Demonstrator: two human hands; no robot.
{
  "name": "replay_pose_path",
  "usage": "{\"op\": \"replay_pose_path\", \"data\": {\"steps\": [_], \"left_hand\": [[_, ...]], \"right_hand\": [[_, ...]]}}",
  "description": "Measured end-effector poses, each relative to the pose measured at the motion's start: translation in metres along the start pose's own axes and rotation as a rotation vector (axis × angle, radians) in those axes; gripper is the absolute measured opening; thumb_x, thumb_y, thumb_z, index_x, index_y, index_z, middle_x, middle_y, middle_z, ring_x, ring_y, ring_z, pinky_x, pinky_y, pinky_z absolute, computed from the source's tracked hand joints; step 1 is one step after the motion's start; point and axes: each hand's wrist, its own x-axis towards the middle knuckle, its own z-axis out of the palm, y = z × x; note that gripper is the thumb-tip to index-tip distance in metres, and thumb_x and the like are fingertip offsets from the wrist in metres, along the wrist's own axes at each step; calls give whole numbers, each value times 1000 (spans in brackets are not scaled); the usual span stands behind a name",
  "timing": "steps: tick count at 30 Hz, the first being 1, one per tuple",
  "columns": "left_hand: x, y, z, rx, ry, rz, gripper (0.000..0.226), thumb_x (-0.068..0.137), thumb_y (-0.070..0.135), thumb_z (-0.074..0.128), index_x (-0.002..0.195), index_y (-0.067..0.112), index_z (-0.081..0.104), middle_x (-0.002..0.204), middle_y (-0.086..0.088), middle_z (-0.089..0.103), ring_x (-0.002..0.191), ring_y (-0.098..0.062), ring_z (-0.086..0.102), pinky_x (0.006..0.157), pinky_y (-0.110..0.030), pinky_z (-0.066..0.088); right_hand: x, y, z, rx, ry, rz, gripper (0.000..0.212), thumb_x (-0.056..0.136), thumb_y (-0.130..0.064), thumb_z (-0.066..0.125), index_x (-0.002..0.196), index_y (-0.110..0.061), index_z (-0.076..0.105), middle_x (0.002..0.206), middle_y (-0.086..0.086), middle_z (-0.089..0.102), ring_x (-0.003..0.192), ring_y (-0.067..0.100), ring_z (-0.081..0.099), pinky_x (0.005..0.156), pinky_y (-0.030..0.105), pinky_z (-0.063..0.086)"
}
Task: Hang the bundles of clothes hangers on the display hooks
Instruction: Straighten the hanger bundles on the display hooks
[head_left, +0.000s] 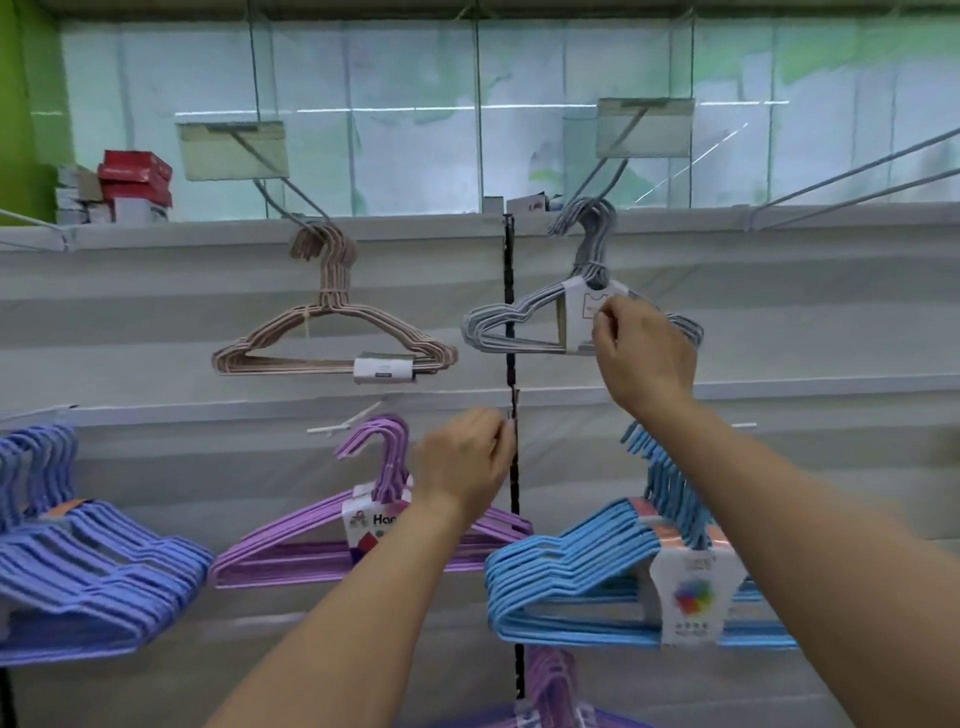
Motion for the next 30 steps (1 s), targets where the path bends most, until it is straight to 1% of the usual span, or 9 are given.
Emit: {"op": "replay_pose_path", "data": {"steps": [3, 5, 9, 11, 14, 19, 23, 26, 30], "left_hand": [[43, 26, 5, -86, 56, 17, 33, 92, 32, 36, 85, 13, 62, 81, -4, 61, 68, -23, 56, 54, -29, 36], [71, 36, 9, -66, 45, 11, 24, 94, 25, 44, 103, 14, 64, 101, -4, 62, 90, -23, 56, 72, -34, 41], [114, 43, 21, 40, -3, -24, 40, 94, 21, 50, 134, 19, 48, 137, -2, 47, 126, -22, 40, 108, -35, 26], [128, 43, 31, 73, -38, -71, 45, 97, 26, 46, 141, 21, 39, 147, -1, 37, 136, -21, 30, 117, -39, 16], [147, 35, 47, 85, -111, -91, 43, 101, 32, 36, 143, 21, 34, 148, 0, 36, 135, -21, 31, 114, -39, 20], [174, 25, 60, 62, -209, -95, 45, 102, 42, 22, 135, 19, 44, 133, -6, 51, 120, -28, 49, 88, -40, 41], [183, 18, 76, 85, -206, -90, 49, 101, 47, 18, 122, 19, 52, 113, -9, 62, 101, -31, 58, 70, -35, 39], [185, 13, 89, 106, -172, -82, 47, 102, 45, 18, 117, 18, 53, 106, -8, 65, 96, -32, 59, 68, -35, 36], [191, 10, 105, 130, -176, -100, 47, 103, 43, 18, 117, 16, 52, 106, -11, 65, 96, -33, 59, 69, -35, 35]], "right_hand": [[20, 22, -2, -50, -32, 85, 35, 101, -31, 31, 105, -9, 58, 108, 15, 61, 95, 33, 54, 69, 34, 33], [34, 34, 2, -63, -42, 116, 36, 102, -32, 30, 107, -10, 58, 109, 15, 61, 98, 34, 54, 70, 34, 34], [55, 47, 19, -58, -84, 133, 41, 103, -36, 27, 115, -13, 58, 113, 15, 61, 103, 33, 53, 75, 36, 37], [63, 50, 30, -44, -142, 145, 44, 102, -41, 24, 114, -15, 57, 115, 14, 60, 105, 34, 53, 80, 39, 41], [74, 52, 49, -14, -199, 122, 48, 101, -45, 22, 114, -12, 53, 119, 14, 58, 109, 33, 52, 80, 38, 37], [91, 48, 61, 54, -166, 51, 55, 100, -50, 21, 132, -15, 48, 132, 13, 55, 120, 33, 49, 97, 45, 37], [108, 52, 68, 71, -226, 33, 52, 100, -49, 20, 123, -15, 51, 125, 14, 59, 112, 34, 53, 86, 43, 40], [117, 56, 74, 58, -277, 33, 52, 101, -50, 19, 114, -13, 54, 118, 14, 61, 106, 34, 55, 78, 39, 39], [130, 60, 85, 58, -321, 41, 54, 101, -51, 19, 117, -13, 55, 118, 14, 61, 107, 33, 55, 81, 39, 40]]}}
